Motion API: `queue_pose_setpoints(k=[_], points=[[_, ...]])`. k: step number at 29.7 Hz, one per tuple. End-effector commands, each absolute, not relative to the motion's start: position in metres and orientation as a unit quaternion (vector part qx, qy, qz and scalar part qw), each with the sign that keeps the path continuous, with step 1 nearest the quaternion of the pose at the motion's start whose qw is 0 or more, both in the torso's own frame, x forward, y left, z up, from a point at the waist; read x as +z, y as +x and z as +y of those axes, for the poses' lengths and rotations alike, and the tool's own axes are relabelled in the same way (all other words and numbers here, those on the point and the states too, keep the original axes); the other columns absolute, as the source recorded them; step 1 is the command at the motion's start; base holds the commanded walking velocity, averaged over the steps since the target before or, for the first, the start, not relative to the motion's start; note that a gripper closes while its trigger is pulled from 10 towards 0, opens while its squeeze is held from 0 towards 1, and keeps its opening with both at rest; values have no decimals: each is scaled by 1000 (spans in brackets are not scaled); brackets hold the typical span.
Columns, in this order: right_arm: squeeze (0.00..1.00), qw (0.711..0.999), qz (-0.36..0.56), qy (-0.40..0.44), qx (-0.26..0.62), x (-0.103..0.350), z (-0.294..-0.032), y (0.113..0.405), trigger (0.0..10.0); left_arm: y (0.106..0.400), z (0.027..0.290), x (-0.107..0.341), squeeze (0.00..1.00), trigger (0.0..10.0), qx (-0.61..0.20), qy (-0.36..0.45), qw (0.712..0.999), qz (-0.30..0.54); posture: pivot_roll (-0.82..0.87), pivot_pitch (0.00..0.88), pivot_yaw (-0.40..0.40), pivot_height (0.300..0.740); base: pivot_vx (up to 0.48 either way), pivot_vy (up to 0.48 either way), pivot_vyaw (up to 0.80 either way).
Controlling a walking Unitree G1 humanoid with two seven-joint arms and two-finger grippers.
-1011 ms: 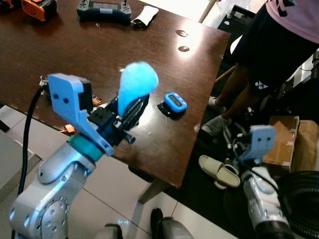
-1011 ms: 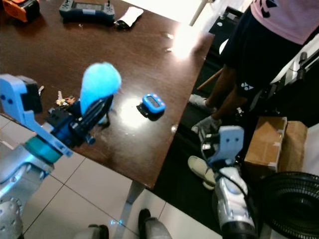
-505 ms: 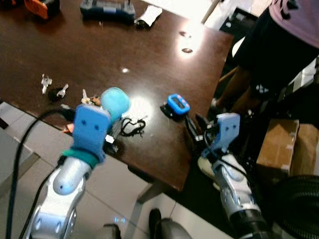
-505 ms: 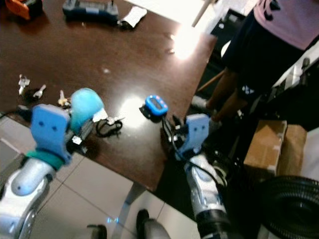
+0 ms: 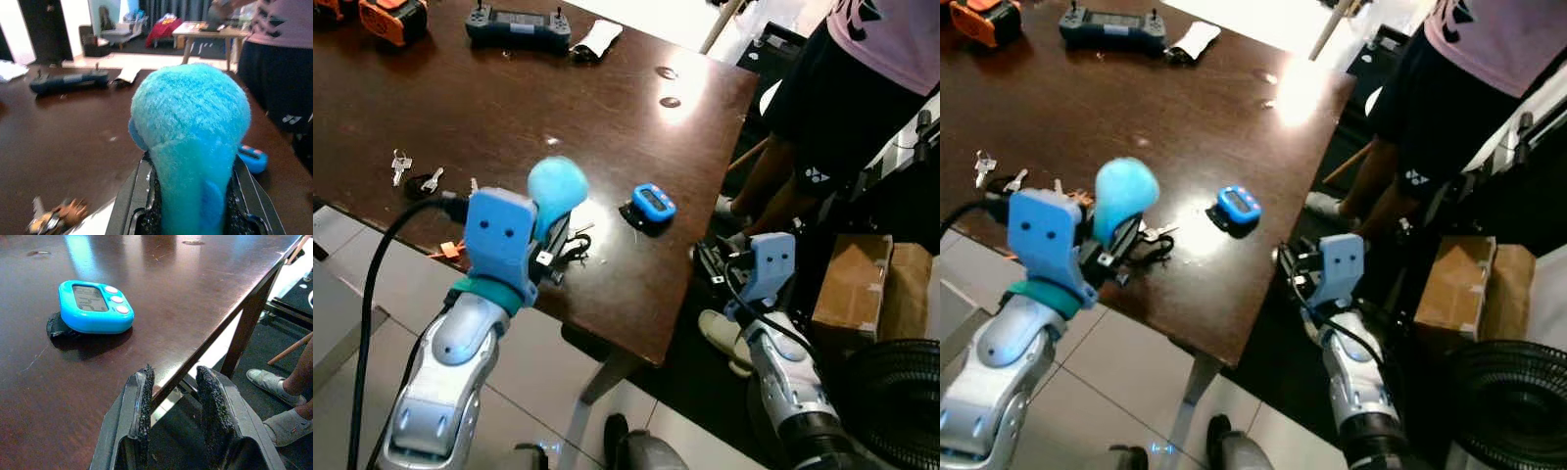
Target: Hang keys on a hook
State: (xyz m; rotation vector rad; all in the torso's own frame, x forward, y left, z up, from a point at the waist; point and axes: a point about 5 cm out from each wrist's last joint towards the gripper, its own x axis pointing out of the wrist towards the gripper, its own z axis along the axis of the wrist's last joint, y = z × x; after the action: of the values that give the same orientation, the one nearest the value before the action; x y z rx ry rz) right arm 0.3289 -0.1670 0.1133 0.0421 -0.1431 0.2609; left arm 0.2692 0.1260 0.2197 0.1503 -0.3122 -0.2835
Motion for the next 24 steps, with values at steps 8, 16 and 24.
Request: queue_pose_setpoints(k=[8, 16, 24], points=[[0, 989, -70, 27, 129, 108, -163, 327, 10000, 274, 117, 194, 0, 10000, -153, 84, 977, -119, 10, 102, -64, 740, 0, 0, 0], [0, 989, -71, 28, 128, 107, -163, 327, 10000, 279, 121, 197, 0, 10000, -138, 74, 980, -125, 14, 105, -67, 740, 0, 0, 0], [0, 988, -70, 26, 132, 108, -162, 328, 10000, 278, 124, 196, 0, 10000, -128, 75, 981, -128, 27, 107, -75, 740, -206, 0, 0]])
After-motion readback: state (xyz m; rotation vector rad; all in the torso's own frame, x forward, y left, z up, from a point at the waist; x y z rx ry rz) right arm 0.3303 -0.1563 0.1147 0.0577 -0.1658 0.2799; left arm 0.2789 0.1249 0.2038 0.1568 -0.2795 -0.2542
